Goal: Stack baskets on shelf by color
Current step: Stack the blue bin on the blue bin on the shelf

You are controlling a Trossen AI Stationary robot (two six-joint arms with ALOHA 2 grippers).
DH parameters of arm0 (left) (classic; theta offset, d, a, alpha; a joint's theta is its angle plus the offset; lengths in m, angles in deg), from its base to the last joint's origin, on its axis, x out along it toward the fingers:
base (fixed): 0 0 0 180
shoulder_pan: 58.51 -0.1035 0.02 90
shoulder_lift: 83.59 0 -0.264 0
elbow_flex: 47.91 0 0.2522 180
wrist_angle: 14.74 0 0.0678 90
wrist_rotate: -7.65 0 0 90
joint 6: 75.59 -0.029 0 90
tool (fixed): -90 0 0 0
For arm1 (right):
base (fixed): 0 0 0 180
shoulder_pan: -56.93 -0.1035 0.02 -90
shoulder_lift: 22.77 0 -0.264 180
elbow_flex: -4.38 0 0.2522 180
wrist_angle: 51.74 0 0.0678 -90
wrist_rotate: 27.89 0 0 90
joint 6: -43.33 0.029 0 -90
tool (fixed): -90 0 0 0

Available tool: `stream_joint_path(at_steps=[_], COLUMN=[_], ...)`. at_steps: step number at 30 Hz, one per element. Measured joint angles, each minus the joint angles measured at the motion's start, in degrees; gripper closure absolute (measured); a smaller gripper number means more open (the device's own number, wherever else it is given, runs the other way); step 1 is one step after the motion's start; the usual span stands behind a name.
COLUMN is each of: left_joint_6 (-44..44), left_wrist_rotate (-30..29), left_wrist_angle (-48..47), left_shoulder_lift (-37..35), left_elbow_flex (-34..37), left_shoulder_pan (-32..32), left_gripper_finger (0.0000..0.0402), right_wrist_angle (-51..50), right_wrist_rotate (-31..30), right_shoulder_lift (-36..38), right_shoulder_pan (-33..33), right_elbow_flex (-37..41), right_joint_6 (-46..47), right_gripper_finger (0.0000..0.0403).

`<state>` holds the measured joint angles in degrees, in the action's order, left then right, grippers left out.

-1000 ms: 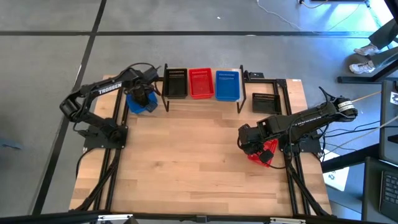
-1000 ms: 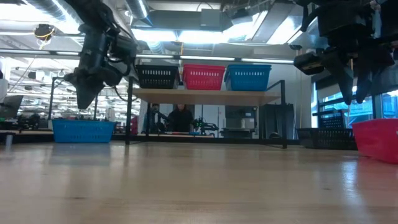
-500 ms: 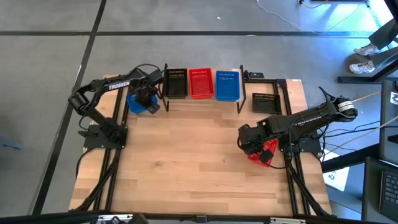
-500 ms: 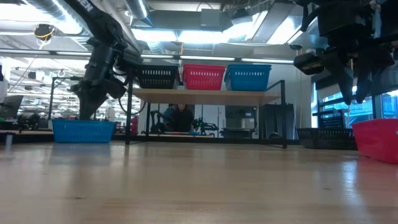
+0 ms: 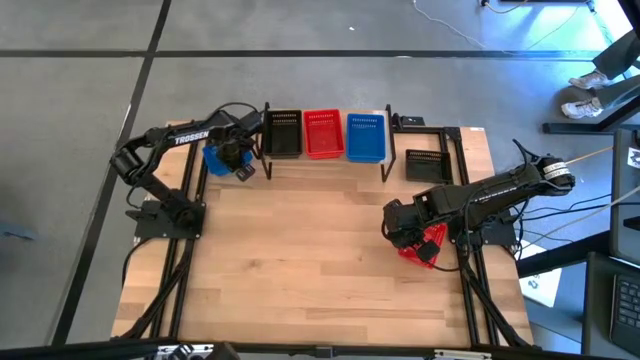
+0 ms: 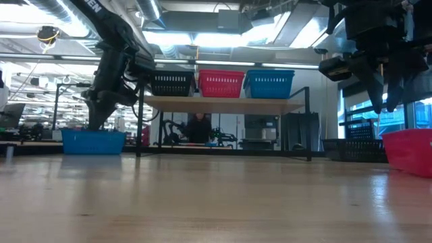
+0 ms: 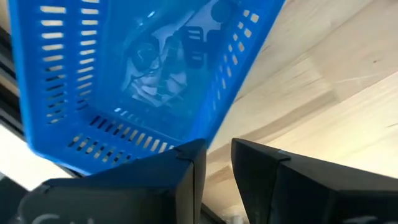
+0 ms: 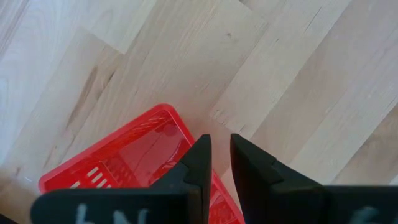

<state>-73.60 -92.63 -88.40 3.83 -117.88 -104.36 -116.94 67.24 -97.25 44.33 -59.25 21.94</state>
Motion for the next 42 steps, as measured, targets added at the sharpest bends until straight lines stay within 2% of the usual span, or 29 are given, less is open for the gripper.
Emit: stream_joint_path(at_steps=[5,35,42], left_joint_6=[-1.2,-0.17,0.61], left_wrist_rotate=[-2.27,-0.96,-0.75], left_wrist_angle=[0.02,4.98,5.06], left_shoulder_lift=[0.0,0.04,3.21], left_elbow_flex=[0.0,0.0,0.0], left_shoulder_pan=[0.0,-0.33,-0.37], left_gripper_finger=[0.0333,0.0333,0.0333], right_wrist_angle=[0.0,-0.02,0.0], right_wrist_rotate=[-0.01,-0.12,-0.14], right_shoulder_lift=[0.0,0.0,0.0], right_shoulder_pan=[0.02,0.04,0.04], right_elbow_flex=[0.0,0.0,0.0], right_joint_6=[-0.06,0.31,0.31], right_gripper_finger=[0.0344,0.0344,0.0344])
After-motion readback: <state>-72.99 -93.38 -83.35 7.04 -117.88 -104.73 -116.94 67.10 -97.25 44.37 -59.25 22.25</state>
